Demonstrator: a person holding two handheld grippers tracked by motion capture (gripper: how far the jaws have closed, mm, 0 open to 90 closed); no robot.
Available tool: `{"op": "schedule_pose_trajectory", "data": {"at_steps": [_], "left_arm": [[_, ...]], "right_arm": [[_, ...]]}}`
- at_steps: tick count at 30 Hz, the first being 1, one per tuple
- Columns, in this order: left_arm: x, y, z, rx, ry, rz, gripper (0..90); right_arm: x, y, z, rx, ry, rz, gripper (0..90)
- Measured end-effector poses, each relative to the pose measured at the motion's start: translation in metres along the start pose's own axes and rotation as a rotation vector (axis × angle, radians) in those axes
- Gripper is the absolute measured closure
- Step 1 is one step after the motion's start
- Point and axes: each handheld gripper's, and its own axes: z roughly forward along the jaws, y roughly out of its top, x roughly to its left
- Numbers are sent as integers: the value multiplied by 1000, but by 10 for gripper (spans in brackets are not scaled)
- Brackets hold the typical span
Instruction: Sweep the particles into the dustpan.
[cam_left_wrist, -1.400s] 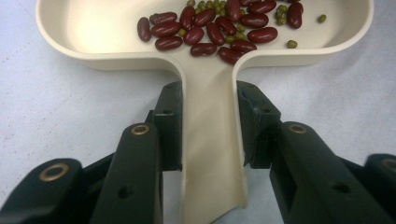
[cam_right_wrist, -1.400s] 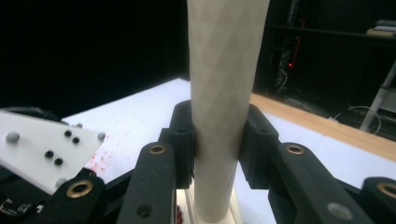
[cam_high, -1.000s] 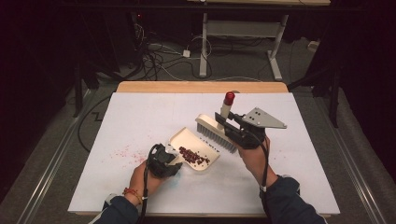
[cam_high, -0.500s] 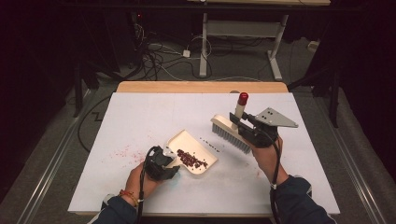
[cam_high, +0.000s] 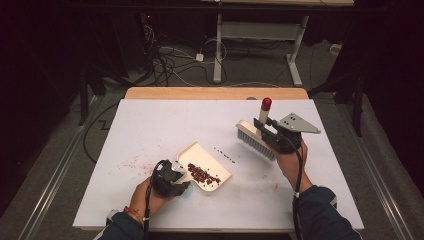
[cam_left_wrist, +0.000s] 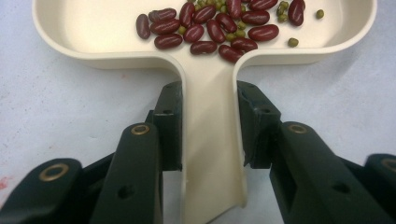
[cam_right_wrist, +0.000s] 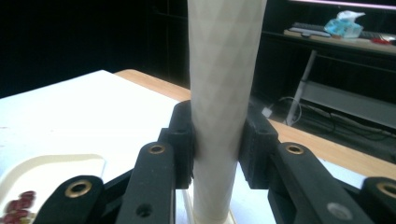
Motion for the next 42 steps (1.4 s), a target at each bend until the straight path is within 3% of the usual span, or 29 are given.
{"op": "schedule_pose_trajectory", "data": {"at_steps": [5, 7, 11, 15, 19, 23, 29, 34, 36, 42], "left_arm": [[1, 0, 1, 0, -2, 2, 634], [1, 0, 1, 0, -3, 1, 634], [1, 0, 1, 0, -2, 1, 634], [0, 0, 1, -1, 0, -1, 634], [0, 1, 2, -1, -4, -6, 635], [-1, 4, 2, 1, -4, -7, 634], [0, 12, 6, 10, -8, -14, 635], [2, 18, 9, 14, -9, -15, 635], [2, 19, 10, 14, -12, -21, 635], [4, 19, 9, 16, -14, -21, 634]], "right_arm": [[-10, -8, 7, -2, -30, 8, 701], [-11, -13, 8, -23, -65, 14, 701], [-17, -19, 12, -20, -73, 46, 702], [-13, -18, 13, -12, -58, 22, 701], [1, -16, 16, 2, -56, 6, 701], [14, -14, 22, -3, -25, 13, 702], [41, -12, 35, -18, -34, 7, 699], [61, -12, 41, -29, 15, -34, 699], [65, -12, 41, -26, 47, -16, 697], [78, -11, 38, -11, 99, -29, 689]]}}
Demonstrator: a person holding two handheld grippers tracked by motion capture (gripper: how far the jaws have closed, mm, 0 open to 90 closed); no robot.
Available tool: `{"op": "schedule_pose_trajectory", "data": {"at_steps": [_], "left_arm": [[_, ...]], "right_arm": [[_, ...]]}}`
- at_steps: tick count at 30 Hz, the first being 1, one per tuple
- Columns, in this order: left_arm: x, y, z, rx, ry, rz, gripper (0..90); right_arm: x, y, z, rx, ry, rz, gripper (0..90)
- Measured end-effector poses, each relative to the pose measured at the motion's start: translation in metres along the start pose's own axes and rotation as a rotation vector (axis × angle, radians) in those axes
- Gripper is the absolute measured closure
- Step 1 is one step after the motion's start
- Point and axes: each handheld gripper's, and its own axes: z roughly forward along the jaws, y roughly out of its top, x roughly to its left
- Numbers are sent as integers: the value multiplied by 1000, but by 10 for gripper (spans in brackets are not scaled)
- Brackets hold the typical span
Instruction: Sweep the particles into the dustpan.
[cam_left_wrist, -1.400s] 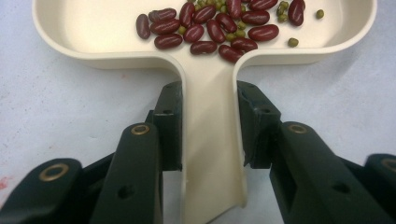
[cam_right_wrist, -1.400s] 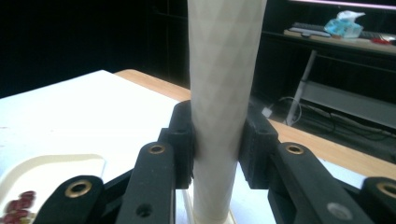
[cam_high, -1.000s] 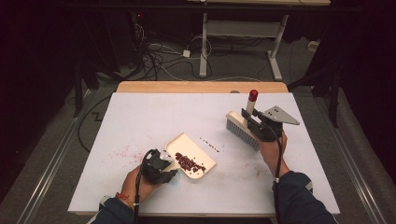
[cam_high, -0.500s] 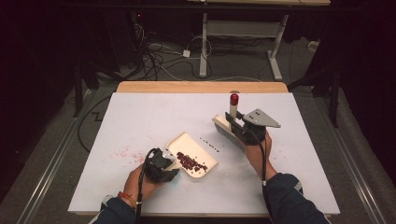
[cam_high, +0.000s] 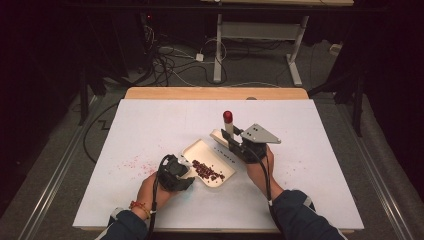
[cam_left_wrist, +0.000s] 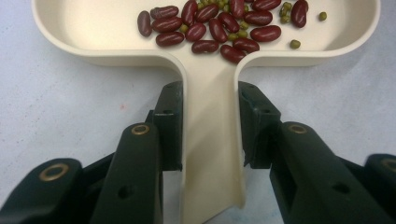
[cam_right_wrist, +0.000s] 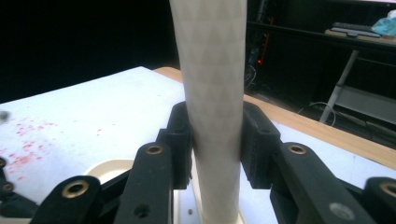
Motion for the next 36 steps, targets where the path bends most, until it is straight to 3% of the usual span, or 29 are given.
{"op": "schedule_pose_trajectory", "data": {"at_steps": [6, 12, 15, 18, 22, 28, 36], "left_arm": [[3, -2, 0, -9, -7, -10, 634], [2, -4, -1, -9, 0, -10, 634], [2, -5, -2, -8, 3, -5, 634], [3, -7, -5, -9, 2, -4, 634], [3, -11, -9, -7, -3, 11, 635], [2, -16, -14, 8, -6, 33, 635], [-5, -16, -15, 19, 5, 51, 634]], "right_arm": [[14, 3, -7, 0, 73, 22, 693], [28, 9, -17, -7, 138, 7, 703], [34, 11, -21, -15, 140, -20, 703], [31, 16, -26, -27, 153, -22, 703], [19, 26, -38, -59, 139, -10, 702], [-3, 29, -56, -44, 103, -10, 703], [-19, 5, -68, 7, -30, -75, 702]]}}
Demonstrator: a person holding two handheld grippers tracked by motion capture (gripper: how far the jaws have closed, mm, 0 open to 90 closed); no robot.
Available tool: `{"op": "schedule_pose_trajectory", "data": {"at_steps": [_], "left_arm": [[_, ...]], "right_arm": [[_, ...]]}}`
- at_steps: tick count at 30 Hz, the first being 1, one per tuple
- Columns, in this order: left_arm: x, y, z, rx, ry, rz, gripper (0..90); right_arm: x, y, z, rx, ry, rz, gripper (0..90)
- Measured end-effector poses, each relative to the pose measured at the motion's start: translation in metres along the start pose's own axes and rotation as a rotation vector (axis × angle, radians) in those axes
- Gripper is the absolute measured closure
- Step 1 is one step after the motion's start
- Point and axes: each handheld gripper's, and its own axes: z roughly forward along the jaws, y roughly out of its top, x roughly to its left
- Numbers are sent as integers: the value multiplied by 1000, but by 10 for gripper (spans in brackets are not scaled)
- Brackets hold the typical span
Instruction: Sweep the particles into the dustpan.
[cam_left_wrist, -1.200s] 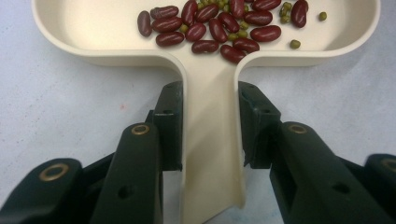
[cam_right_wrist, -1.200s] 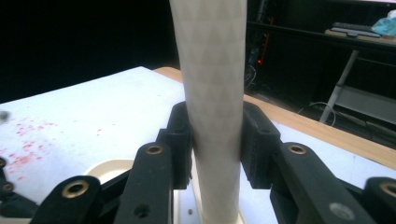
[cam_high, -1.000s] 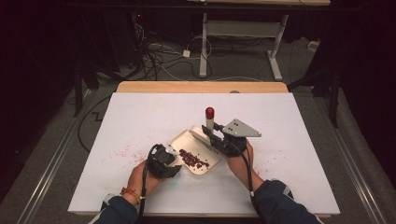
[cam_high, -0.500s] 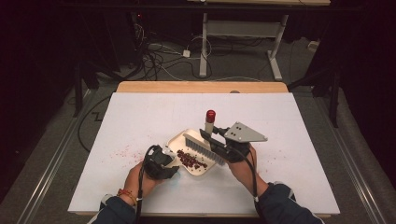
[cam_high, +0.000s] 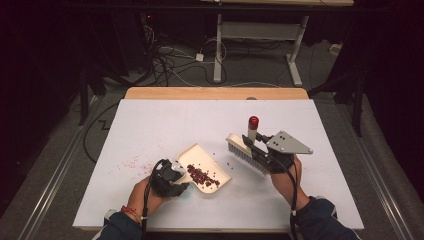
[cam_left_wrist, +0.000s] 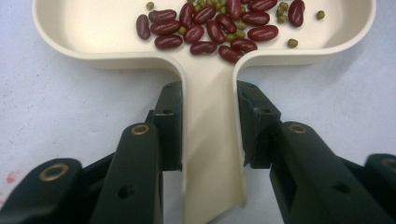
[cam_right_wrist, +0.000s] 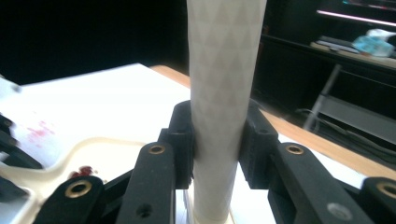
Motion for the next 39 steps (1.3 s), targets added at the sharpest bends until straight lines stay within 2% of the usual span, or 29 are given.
{"op": "schedule_pose_trajectory", "data": {"at_steps": [3, 6, 7, 10, 12, 13, 15, 17, 23, 27, 29, 34, 39], "left_arm": [[-2, 1, 0, 2, 7, 3, 634], [-4, 2, 1, 8, 12, 5, 634], [-4, 2, 1, 9, 13, 5, 634], [-5, 1, 2, 8, 16, 4, 634], [-5, 1, 2, 11, 16, 5, 634], [-5, 1, 2, 10, 16, 6, 634], [-5, 1, 2, 12, 16, 7, 634], [-5, 1, 2, 13, 16, 8, 634], [-4, 1, 2, 12, 13, 7, 634], [-2, 1, 2, 9, 10, 4, 634], [3, 0, 3, 9, 3, -13, 633], [11, -2, 3, 8, 0, -40, 633], [19, -2, 3, 6, 6, -58, 633]], "right_arm": [[2, -9, 0, 38, -6, -16, 702], [8, -13, -2, 41, 6, -10, 702], [14, -12, -2, 45, 10, -21, 702], [27, -10, -2, 35, 72, 1, 702], [39, -8, -1, 36, 77, -27, 702], [44, -7, -1, 29, 93, -23, 702], [49, -4, -2, 20, 139, 0, 703], [52, -1, -5, -6, 143, -3, 703], [40, 7, -14, -46, 129, 0, 702], [27, 7, -11, -44, 96, -3, 702], [22, 6, -5, -34, 62, -15, 701], [12, 4, 16, -46, 12, -16, 702], [9, 2, 40, -32, 0, -14, 703]]}}
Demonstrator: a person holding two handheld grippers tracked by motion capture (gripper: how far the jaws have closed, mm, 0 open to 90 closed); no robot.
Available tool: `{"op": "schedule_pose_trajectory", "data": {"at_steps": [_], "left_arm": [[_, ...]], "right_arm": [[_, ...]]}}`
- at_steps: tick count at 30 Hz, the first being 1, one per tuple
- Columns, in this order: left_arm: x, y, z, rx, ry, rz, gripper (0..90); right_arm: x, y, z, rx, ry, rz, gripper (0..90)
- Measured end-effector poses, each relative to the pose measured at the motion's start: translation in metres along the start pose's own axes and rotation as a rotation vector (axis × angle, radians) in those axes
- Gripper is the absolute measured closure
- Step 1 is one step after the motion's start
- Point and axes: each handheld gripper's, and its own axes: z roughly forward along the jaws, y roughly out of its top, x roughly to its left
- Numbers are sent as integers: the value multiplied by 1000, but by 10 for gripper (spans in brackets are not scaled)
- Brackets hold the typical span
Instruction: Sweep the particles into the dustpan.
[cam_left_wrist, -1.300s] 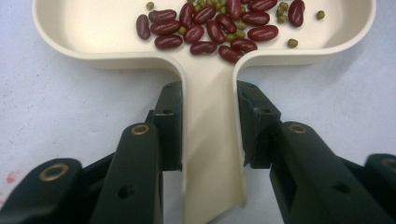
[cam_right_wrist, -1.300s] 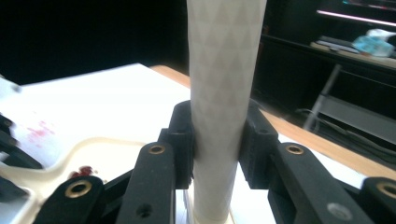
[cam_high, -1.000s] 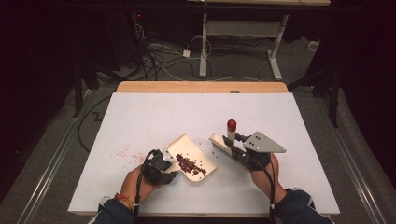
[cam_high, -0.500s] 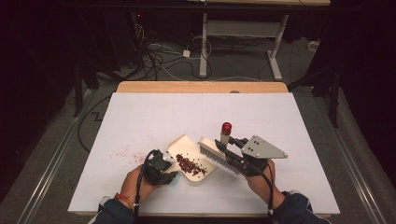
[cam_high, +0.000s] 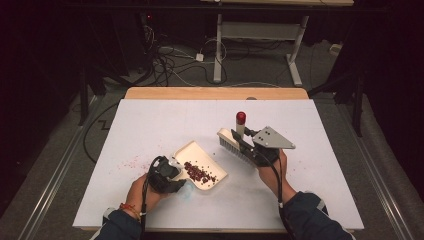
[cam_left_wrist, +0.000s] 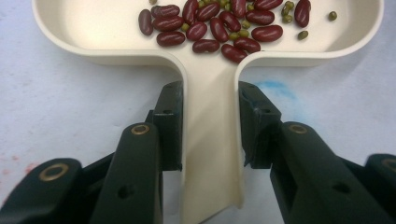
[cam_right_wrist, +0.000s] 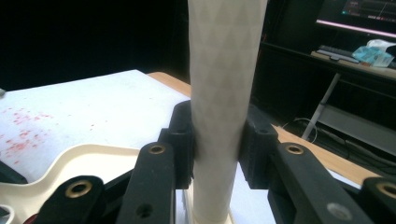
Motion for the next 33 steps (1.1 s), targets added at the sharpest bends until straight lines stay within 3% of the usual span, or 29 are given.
{"op": "schedule_pose_trajectory", "data": {"at_steps": [5, 9, 11, 14, 18, 21, 24, 29, 33], "left_arm": [[5, 0, 1, 0, -13, -12, 634], [4, 0, 1, 0, -6, -9, 633], [4, 0, 1, 1, -2, -7, 633], [3, 0, 1, 2, 2, -5, 633], [3, -1, 0, 0, 4, -6, 633], [4, -2, 0, 0, 4, -6, 633], [4, -2, -1, -3, 5, -12, 634], [7, -2, -3, -22, -2, -33, 633], [6, -1, -1, -17, 4, -36, 634]], "right_arm": [[9, -2, 15, 23, 14, -2, 702], [24, -2, 15, 37, 36, -11, 702], [34, -2, 13, 40, 68, 3, 699], [49, 1, 8, 30, 115, -20, 702], [54, 10, -3, -11, 177, -6, 702], [50, 17, -11, -37, 158, -26, 701], [41, 18, -14, -41, 141, -4, 701], [32, 10, -5, -25, 95, 22, 701], [37, 6, 9, -37, 71, 8, 701]]}}
